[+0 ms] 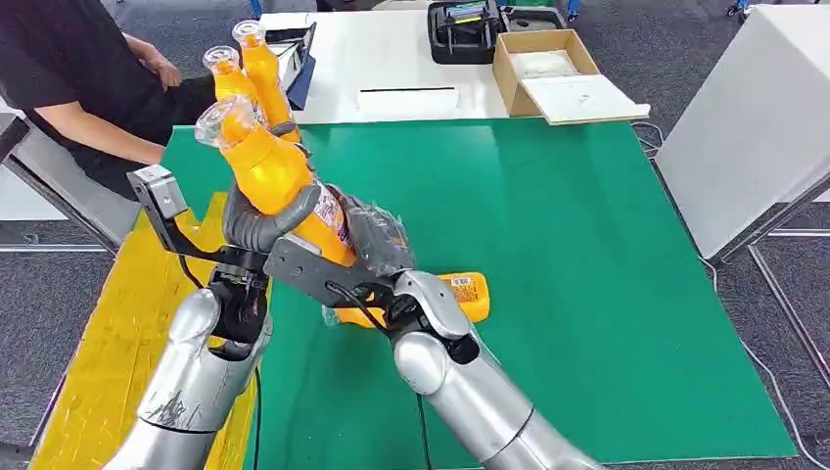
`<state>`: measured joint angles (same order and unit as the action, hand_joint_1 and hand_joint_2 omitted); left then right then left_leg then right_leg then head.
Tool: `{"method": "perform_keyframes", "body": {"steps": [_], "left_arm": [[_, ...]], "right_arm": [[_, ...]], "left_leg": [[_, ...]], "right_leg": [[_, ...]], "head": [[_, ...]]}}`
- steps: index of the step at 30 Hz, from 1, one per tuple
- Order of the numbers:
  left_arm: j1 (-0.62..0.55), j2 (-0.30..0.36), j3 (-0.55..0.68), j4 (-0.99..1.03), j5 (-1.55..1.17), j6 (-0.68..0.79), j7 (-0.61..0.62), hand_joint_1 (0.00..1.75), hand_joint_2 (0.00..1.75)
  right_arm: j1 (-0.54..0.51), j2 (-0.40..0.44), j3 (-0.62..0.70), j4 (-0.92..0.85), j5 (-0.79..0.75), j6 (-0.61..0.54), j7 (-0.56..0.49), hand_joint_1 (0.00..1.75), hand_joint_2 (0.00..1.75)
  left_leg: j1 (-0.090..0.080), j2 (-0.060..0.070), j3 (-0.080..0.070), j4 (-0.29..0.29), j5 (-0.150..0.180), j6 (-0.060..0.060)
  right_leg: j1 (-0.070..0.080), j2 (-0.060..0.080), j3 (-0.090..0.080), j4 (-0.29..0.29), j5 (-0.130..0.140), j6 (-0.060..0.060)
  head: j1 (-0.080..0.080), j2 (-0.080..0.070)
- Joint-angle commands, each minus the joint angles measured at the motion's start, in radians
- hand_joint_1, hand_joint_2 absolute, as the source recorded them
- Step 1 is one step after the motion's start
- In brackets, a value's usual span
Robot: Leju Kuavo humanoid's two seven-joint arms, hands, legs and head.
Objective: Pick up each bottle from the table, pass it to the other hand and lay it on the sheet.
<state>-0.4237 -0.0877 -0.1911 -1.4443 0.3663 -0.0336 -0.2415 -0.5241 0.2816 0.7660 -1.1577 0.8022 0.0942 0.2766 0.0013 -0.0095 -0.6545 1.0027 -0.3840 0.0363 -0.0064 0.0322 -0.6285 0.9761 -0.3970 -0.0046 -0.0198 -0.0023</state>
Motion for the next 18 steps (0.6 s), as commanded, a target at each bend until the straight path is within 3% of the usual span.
{"method": "perform_keyframes", "body": {"steps": [1,5,10,14,18], "left_arm": [[-0.034,0.054,0.025,0.054,-0.09,0.025,-0.027,1.75,1.75],[-0.08,0.096,0.05,0.099,-0.13,-0.01,-0.01,1.75,1.75],[-0.088,0.158,0.086,0.143,-0.18,-0.071,0.009,1.75,1.75],[-0.065,0.202,0.083,0.169,-0.46,0.056,-0.048,1.75,1.75],[-0.084,0.243,0.044,0.25,-0.839,0.192,0.031,1.75,1.75]], "right_arm": [[0.092,-0.127,-0.096,-0.156,0.013,0.018,-0.007,0.0,0.0],[0.08,-0.149,-0.12,-0.135,0.021,0.025,-0.015,0.0,0.0],[0.118,-0.185,-0.143,-0.181,0.002,-0.057,-0.116,0.0,0.0],[0.215,-0.22,-0.185,-0.266,0.009,-0.091,-0.146,0.0,0.0],[0.282,-0.251,-0.207,-0.338,0.045,-0.069,-0.142,0.0,0.0]], "left_leg": [[0.0,-0.004,0.006,0.0,-0.002,-0.002],[0.0,-0.002,0.008,0.0,-0.002,-0.003],[0.0,-0.001,0.004,0.0,-0.001,-0.002],[0.0,-0.001,0.007,-0.002,-0.001,-0.002],[0.0,-0.002,0.005,-0.001,-0.001,-0.001]], "right_leg": [[0.001,-0.008,0.008,-0.001,-0.003,0.0],[0.0,-0.006,0.01,0.0,-0.003,0.0],[0.001,-0.004,0.005,0.0,-0.001,-0.001],[0.001,-0.004,0.007,-0.002,-0.002,0.0],[0.0,-0.004,0.006,-0.001,-0.002,0.0]], "head": [[0.0,0.0],[0.0,0.0],[0.0,0.0],[0.0,0.0],[0.0,0.0]]}}
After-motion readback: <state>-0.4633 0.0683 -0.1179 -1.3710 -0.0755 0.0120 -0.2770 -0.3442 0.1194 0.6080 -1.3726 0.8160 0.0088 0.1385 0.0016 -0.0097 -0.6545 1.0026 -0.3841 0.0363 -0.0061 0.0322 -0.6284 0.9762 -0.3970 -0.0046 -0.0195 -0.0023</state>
